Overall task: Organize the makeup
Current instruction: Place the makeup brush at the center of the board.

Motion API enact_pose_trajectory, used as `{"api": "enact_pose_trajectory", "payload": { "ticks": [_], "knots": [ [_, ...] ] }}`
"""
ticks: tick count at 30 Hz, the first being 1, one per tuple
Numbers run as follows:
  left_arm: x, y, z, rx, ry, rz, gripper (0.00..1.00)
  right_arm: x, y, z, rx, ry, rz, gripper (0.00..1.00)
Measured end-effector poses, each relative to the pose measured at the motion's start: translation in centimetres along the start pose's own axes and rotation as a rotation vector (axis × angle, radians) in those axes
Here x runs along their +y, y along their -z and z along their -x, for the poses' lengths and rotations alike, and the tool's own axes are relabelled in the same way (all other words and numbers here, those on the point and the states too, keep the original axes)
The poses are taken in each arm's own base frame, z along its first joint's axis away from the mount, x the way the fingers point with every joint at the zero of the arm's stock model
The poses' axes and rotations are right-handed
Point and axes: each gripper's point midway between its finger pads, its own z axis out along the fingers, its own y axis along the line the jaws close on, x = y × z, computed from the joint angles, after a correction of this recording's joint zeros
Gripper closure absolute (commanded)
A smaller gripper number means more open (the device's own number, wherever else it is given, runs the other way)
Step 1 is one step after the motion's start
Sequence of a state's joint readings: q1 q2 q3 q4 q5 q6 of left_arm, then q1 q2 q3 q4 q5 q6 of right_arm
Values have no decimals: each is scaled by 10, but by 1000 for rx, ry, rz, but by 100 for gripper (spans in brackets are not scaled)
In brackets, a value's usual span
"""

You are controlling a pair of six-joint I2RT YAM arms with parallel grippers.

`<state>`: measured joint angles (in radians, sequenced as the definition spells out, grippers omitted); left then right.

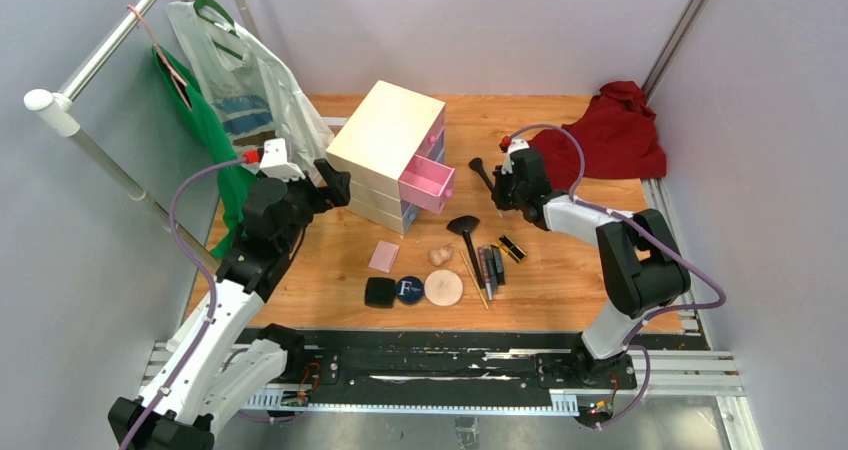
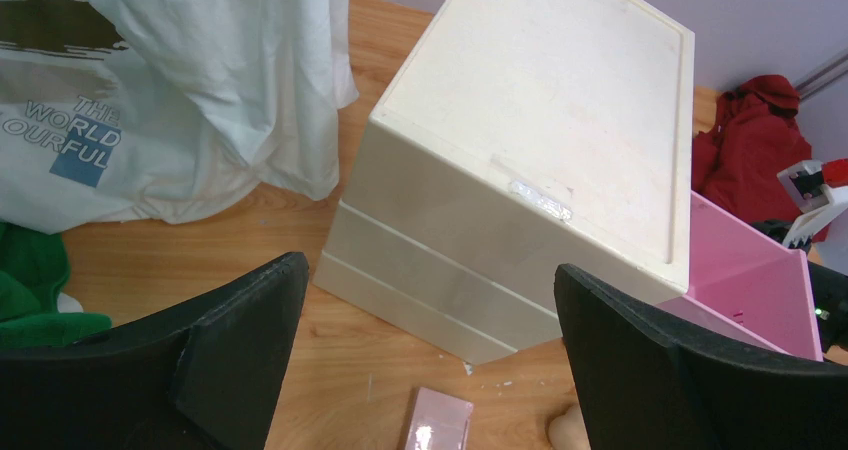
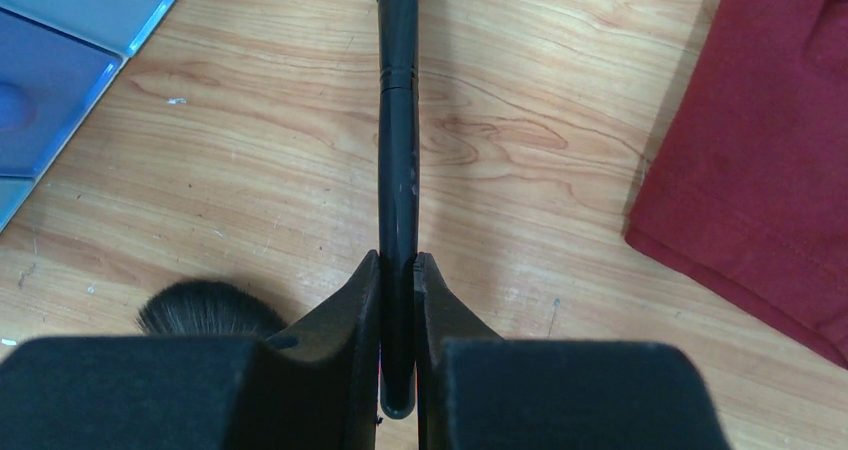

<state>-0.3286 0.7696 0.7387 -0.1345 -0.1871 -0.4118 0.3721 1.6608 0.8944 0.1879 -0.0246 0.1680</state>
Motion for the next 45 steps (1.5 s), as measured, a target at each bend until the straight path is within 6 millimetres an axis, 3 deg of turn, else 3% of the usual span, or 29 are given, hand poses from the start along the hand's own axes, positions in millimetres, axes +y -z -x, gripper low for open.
{"api": "enact_pose_trajectory", "payload": {
  "ticks": [8, 20, 23, 28, 38, 42, 45],
  "knots": [
    [1, -2, -2, 7, -2, 3, 2, -1, -3, 2, 11, -11, -6, 99],
    [0, -2, -2, 6, -2, 3, 2, -30, -1, -7, 50, -60, -94, 98],
    [0, -1, -2, 6, -2, 2, 2, -35, 0, -10, 63, -73, -107, 93],
    [0, -1, -1, 5, -2, 2, 2, -40, -4, -14, 89, -93, -124, 72],
    [0, -1, -2, 5, -2, 2, 2, -41, 0, -25, 136, -101, -134, 63],
    [0, -1, -1, 4, -4, 2, 2, -38, 19, -8, 94, -99, -129, 57],
    [0, -1, 0, 1, -6, 0, 2, -32, 49, 25, -2, -84, -119, 57]
  ]
}}
